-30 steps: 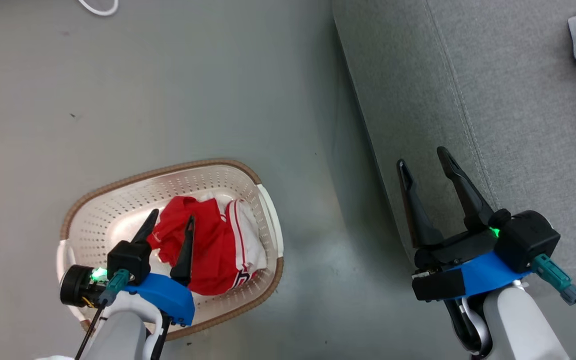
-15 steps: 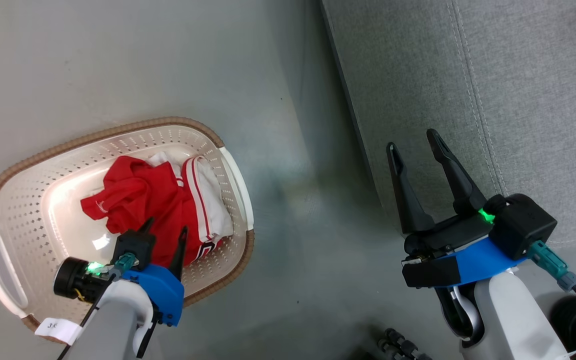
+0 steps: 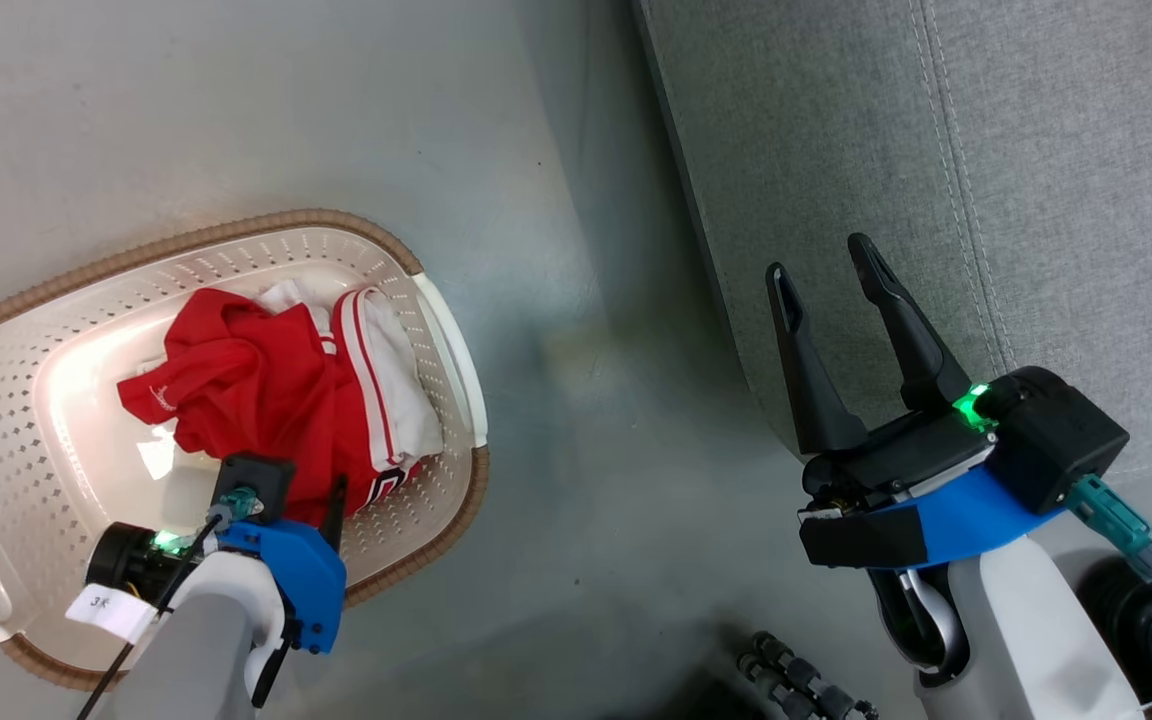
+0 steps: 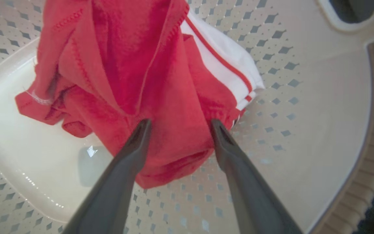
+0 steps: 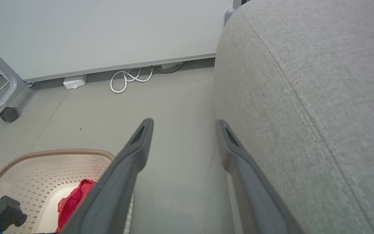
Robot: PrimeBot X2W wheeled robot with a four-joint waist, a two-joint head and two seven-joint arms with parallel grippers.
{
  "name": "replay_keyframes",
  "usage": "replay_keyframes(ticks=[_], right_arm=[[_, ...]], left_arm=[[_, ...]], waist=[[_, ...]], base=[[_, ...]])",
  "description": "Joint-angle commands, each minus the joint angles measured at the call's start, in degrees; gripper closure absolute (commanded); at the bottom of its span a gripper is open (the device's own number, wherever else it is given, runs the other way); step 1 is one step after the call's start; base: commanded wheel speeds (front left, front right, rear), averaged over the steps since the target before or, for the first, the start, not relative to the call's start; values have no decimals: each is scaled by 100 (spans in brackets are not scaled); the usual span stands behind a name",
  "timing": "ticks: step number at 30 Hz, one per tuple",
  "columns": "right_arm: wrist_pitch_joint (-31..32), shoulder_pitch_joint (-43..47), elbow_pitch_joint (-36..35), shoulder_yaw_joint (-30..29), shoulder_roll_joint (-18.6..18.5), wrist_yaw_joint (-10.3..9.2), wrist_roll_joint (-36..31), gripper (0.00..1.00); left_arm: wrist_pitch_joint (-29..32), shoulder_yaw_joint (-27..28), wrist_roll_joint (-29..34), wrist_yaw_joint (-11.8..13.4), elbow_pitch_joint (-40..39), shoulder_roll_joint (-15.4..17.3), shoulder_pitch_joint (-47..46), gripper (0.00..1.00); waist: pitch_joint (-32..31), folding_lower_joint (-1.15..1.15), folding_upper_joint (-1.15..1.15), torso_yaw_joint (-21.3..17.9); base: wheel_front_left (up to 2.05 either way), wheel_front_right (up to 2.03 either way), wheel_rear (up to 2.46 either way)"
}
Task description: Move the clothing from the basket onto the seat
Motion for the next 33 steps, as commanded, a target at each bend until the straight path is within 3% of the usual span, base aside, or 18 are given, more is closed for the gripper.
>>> replay_keyframes(ticks=[1, 12, 19, 20, 21, 22, 23, 33], right_arm=[[-31, -30, -58, 10, 7, 3, 47, 0], [-31, -14, -236, 70, 7, 3, 102, 0], [-31, -30, -228, 101, 7, 3, 122, 0], [-31, -41, -219, 103, 7, 3, 125, 0], [-31, -53, -213, 104, 7, 3, 122, 0], [-31, -66, -208, 109, 7, 3, 119, 0], [-31, -76, -204, 113, 7, 3, 120, 0], [-31, -83, -193, 90, 7, 3, 94, 0]], left_arm=[[53, -23, 4, -12, 69, 50, -150, 0], [192, -181, 273, 685, 557, 147, -602, 0], [127, -247, 284, 806, 743, 118, -809, 2], [113, -250, 268, 803, 760, 110, -820, 16], [94, -256, 256, 797, 784, 103, -828, 50], [71, -253, 229, 786, 803, 96, -842, 70], [24, -253, 217, 773, 810, 95, -859, 100], [-166, -281, 104, 677, 985, 39, -934, 100]], waist=[[53, -1, 0, -29], [326, -1, 0, -122], [413, -1, 0, -111], [412, -1, 0, -105], [409, -1, 0, -102], [405, -1, 0, -98], [401, -1, 0, -94], [365, -1, 0, -54]], base=[[0, 0, 0], [0, 0, 0], [0, 0, 0], [0, 0, 0], [0, 0, 0], [0, 0, 0], [0, 0, 0], [0, 0, 0]])
